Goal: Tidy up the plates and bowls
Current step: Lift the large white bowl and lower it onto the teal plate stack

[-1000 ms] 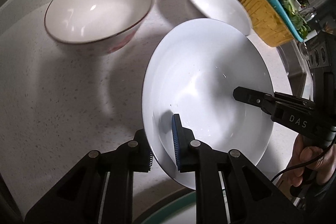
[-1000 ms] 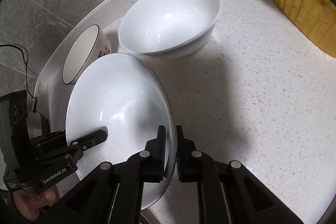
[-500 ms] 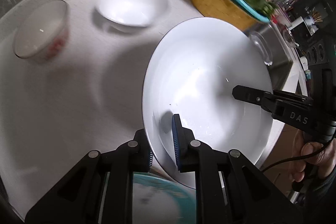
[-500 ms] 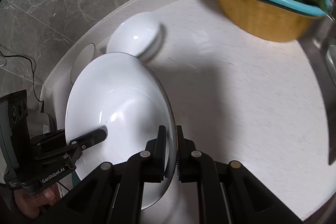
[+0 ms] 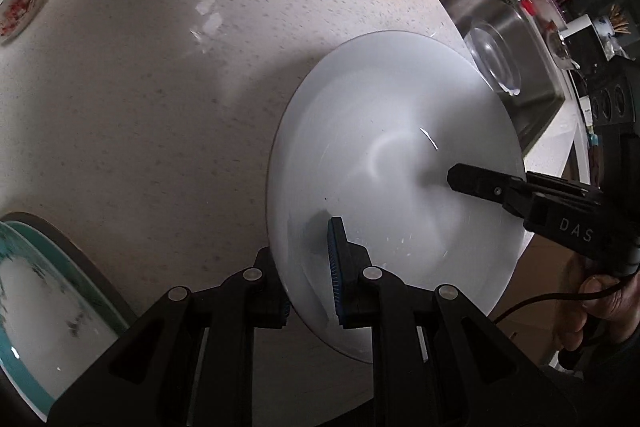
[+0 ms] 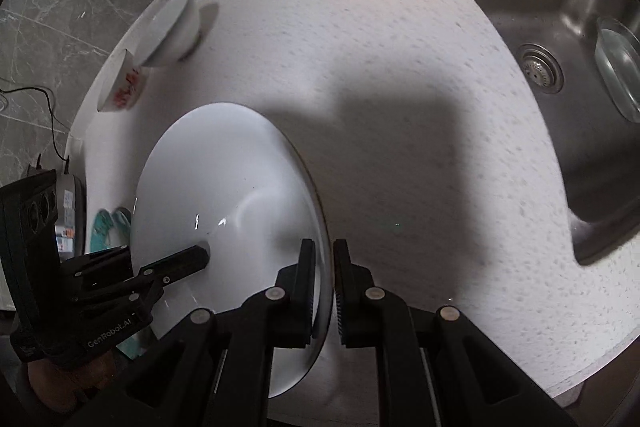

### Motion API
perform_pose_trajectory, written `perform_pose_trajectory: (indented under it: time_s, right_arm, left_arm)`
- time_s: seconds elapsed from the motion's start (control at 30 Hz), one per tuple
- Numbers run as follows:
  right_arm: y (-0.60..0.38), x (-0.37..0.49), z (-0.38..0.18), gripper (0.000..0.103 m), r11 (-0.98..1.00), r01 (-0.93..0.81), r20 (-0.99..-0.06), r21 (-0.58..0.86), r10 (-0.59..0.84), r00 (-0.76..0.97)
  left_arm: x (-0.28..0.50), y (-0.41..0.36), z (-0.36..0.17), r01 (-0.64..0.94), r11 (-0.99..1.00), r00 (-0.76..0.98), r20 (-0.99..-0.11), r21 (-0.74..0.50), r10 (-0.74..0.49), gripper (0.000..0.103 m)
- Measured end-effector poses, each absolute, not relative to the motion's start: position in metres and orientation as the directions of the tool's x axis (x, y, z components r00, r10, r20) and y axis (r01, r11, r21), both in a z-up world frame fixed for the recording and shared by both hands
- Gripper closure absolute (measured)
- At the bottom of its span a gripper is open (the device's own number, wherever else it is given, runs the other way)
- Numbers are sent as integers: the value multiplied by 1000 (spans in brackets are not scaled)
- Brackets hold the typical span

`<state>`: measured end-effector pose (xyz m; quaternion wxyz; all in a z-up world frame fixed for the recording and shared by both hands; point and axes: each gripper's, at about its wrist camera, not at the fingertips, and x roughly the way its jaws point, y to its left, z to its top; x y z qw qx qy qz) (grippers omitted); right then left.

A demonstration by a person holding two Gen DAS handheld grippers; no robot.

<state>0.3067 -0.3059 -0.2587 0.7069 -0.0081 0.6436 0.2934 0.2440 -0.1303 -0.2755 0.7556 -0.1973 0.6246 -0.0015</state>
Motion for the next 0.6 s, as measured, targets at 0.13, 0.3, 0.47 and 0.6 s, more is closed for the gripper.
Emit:
perform_pose_trajectory:
  time_s: [0.13,0.3,0.47,0.6]
  right_arm:
    - [-310,307,-264,91,823,-429,-914,372,406,-14]
    - [-312,303,-267,91,818,-440,-914,371,406,-15]
    - [-311,301,-268,90,812,-452,-911,370,413,-3]
    - [-312,302,-269,88,800,-455,-898,391,439,-1]
  left_arm:
    - [234,-132,-277,-252,923,227,-945,-291,-235,89]
    - [229,-140,-281,-256,925,236,-946,-279,-220,89]
    - [221,-135,-280,-256,927,245,-946,-273,-211,89]
    - [226,-126,-281,-268,920,259,-941,-286,-218,86]
